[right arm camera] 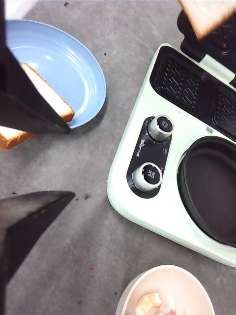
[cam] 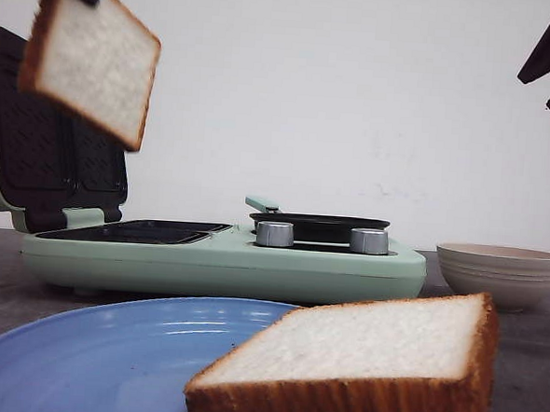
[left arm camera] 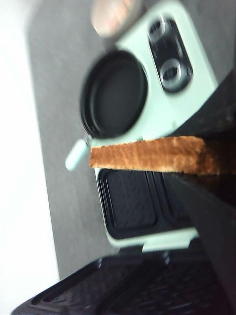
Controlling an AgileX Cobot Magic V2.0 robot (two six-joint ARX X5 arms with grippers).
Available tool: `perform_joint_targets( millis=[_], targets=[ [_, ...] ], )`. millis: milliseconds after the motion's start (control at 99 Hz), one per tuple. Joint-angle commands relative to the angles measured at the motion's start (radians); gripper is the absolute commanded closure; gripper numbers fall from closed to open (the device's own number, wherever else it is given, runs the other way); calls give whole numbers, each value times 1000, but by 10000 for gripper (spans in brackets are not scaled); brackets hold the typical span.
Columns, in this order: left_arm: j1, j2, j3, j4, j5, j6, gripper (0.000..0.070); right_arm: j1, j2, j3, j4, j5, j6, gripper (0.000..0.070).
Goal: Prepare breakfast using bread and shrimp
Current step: 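Grasp the bread slice edge with the left gripper and lift it, then lower the bread slice onto the press plate and open the left gripper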
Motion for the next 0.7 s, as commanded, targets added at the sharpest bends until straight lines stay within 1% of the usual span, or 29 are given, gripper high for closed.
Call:
perform_joint_targets(
  millis=[0, 81, 141, 192, 323, 384, 505, 575, 586, 687],
  targets=[
    [-16, 54, 27, 35, -53, 161, 696, 3, 6, 14, 0, -5, -14, 485],
    [-26, 120, 37, 89, -110, 237, 696, 3, 6, 14, -5, -4, -16, 485],
    [-28, 169, 48, 124, -121, 281, 696, 3, 6, 14, -5, -5, -17, 485],
    [-28, 207, 55, 154, -130, 314, 696, 3, 6, 14, -5, -5, -18, 485],
    [-29, 301, 65, 259, -198, 393, 696, 3, 6, 14, -8, -4, -24, 485],
    [-28, 339, 68, 307, -212, 420, 696, 3, 6, 14, -10, -4, -26, 485],
    [-21, 413, 85, 346, -217, 494, 696, 3, 6, 14, -13, -3, -32, 485],
    [-19, 457, 104, 364, -241, 545, 696, 3, 6, 14, -13, -3, -32, 485],
    [-17, 515, 146, 365, -261, 575, 696, 3, 6, 14, -13, -3, -35, 485],
    [-8, 568, 195, 356, -273, 575, 696, 3, 6, 14, -12, -3, -39, 485]
  ],
)
